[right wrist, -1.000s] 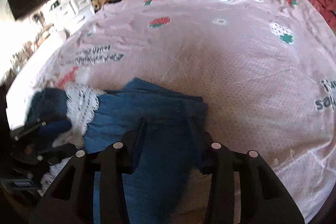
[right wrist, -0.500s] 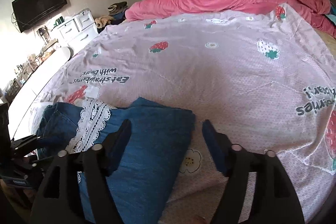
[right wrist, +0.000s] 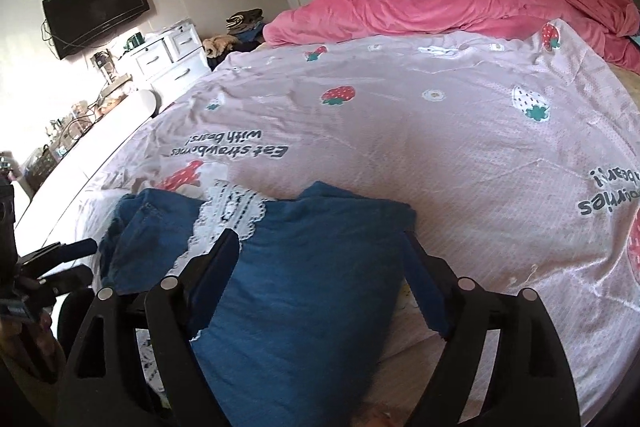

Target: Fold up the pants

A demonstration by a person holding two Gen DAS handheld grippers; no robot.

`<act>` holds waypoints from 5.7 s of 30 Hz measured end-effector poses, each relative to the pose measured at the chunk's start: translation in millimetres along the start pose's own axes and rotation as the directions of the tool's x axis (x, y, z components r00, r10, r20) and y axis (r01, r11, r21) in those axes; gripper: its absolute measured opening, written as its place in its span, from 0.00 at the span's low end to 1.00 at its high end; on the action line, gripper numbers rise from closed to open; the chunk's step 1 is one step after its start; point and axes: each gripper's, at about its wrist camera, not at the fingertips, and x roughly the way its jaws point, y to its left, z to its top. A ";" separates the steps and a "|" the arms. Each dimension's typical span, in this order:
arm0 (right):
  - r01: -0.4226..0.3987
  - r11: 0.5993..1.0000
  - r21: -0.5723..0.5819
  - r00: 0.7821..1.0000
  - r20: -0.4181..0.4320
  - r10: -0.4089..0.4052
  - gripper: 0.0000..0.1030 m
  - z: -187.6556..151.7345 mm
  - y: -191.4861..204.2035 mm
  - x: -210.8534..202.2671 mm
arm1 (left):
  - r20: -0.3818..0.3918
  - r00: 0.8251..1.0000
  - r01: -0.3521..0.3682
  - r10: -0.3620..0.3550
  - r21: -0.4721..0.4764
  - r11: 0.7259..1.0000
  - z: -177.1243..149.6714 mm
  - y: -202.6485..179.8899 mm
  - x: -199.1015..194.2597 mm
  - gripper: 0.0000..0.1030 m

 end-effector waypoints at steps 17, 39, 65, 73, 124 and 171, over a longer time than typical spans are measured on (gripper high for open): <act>-0.165 0.968 -0.188 0.981 -0.133 0.142 0.91 25.6 113.1 33.8 | 0.006 0.998 -0.062 0.063 -0.117 0.991 -21.8 63.3 -11.3 0.84; -0.350 0.835 -0.424 0.878 -0.458 0.135 0.91 32.5 235.7 151.6 | 0.007 0.992 0.119 -0.123 -0.298 0.947 -35.6 92.3 14.9 0.53; -0.484 0.852 -0.197 0.854 -0.318 0.412 0.32 55.2 139.9 65.6 | -0.066 0.939 0.305 -0.337 -0.291 0.907 -4.3 29.6 34.7 0.75; -0.478 0.872 -0.104 0.863 -0.239 0.444 0.48 48.6 83.2 29.9 | -0.086 0.932 0.334 -0.353 -0.182 0.925 4.8 -28.2 23.1 0.75; -0.127 0.987 -0.104 0.992 -0.003 0.127 0.77 -53.5 24.8 -76.0 | -0.093 0.995 0.033 -0.023 0.109 0.994 -7.1 -54.2 23.0 0.79; -0.228 0.749 -0.622 0.941 -0.339 0.004 0.00 -130.9 173.8 27.6 | -0.183 0.949 0.255 -0.257 -0.035 0.966 35.3 -8.3 130.5 0.58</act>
